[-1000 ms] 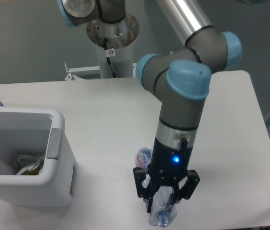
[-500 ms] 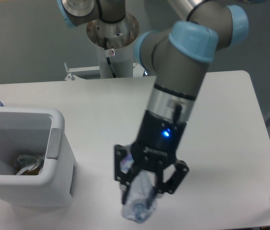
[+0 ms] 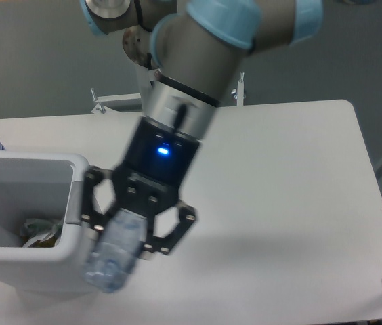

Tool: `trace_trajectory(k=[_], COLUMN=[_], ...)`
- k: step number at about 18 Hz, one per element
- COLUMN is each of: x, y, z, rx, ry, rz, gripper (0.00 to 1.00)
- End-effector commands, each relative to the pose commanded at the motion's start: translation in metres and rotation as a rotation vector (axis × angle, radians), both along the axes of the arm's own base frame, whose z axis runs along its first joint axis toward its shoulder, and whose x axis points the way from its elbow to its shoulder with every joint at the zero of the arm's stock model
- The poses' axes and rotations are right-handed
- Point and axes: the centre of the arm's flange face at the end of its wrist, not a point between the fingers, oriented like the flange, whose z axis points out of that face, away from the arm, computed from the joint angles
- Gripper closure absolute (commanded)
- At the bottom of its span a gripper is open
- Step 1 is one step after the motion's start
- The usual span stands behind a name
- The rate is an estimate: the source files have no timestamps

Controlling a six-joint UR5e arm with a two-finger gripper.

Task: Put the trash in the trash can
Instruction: 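Lift the water bottle and carry it over the trash bin, then lower the bottle into the bin and open the gripper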

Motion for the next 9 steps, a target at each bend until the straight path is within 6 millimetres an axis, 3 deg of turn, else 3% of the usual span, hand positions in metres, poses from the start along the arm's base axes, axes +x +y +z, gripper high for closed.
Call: trace_trajectory(k=[4, 7, 9], x=[0.017, 0.032, 0.054], y=[0.000, 0.012, 0.022], z=[0.008, -0.008, -0.024], rx=[0.029, 0.024, 0.027], ry=[-0.022, -0.025, -0.022], rz=[-0.050, -0.080, -0.115], gripper=[0.52, 0.51, 0.50])
